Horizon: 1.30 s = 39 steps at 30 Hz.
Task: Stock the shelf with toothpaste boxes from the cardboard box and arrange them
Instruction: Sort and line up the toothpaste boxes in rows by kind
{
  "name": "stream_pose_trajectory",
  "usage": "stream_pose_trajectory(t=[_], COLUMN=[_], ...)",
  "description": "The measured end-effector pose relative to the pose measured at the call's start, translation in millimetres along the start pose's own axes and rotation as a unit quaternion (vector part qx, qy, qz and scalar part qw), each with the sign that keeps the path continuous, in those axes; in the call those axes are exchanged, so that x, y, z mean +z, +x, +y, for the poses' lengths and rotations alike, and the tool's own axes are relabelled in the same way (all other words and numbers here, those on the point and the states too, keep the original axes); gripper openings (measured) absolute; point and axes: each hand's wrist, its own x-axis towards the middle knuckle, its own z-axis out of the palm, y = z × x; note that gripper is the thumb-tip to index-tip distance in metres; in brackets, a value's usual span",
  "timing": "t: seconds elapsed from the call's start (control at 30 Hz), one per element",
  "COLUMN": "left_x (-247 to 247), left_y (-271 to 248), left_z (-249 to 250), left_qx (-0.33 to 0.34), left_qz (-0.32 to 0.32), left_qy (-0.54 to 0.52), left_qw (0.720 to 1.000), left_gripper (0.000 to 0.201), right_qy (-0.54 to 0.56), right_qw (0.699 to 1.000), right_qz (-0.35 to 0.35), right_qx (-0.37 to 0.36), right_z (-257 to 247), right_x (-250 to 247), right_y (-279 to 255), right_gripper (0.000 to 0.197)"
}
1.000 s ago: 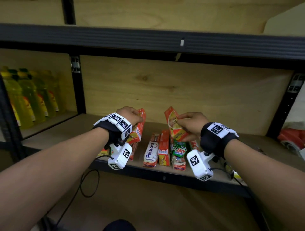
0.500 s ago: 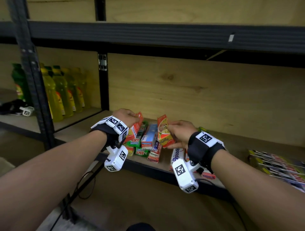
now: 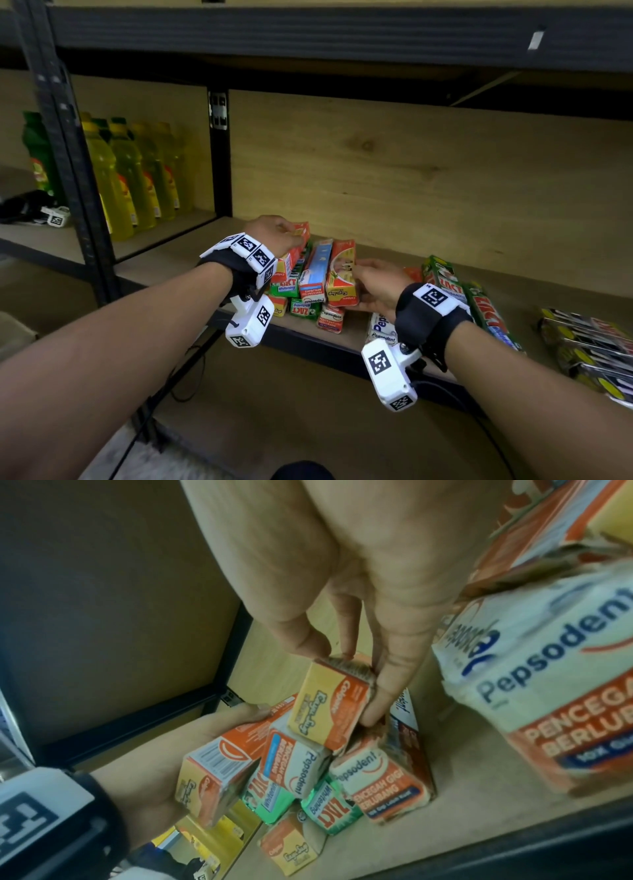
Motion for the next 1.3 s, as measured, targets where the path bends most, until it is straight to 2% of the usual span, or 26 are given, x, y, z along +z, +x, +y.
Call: stream_pose_trajectory(t=[0.13, 0.27, 0.37, 0.5, 0.7, 0.77, 1.0, 1.1, 1.3], left_x=[7, 8, 8, 6, 9, 11, 28, 39, 70], left_y=[6, 10, 11, 4, -14, -22, -41, -54, -73], left_z=[5, 5, 3, 9, 32, 44, 82, 101, 125], left_qx=[-0.007, -0.008, 0.002, 0.02, 0.056, 0.064, 0.08, 0.112, 0.152], left_qz=[0.01, -0.006, -0.01, -0.008, 0.021, 0.018, -0.056, -0.08, -0.212], left_qy=[0.001, 0.035, 0.062, 0.105, 0.189, 0.204, 0.162, 0.174, 0.174], left_qw=[1.0, 0.999, 0.998, 0.994, 0.98, 0.977, 0.982, 0.975, 0.95], left_gripper=[0.025, 0.025, 0.031, 0.031, 0.02, 0.021, 0.026, 0.026, 0.026], right_qy=[-0.054, -0.177, -0.26, -0.246, -0.244, -0.231, -0.247, -0.267, -0.343], right_qw=[0.998, 0.983, 0.964, 0.968, 0.968, 0.971, 0.965, 0.957, 0.93], right_qz=[-0.017, -0.018, -0.022, -0.024, 0.007, 0.016, 0.057, 0.083, 0.123], right_qx=[-0.011, -0.035, -0.06, -0.048, -0.063, -0.067, -0.071, -0.072, -0.048], right_z=[-3, -11, -12, -12, -9, -10, -15, -15, -8], right_x=[6, 16, 16, 11, -10, -21, -72, -97, -143], right_y=[2, -4, 5, -5, -23, -29, -46, -55, -63], right_gripper=[0.033, 0.016, 0.024, 0.013, 0.022, 0.022, 0.03, 0.027, 0.023])
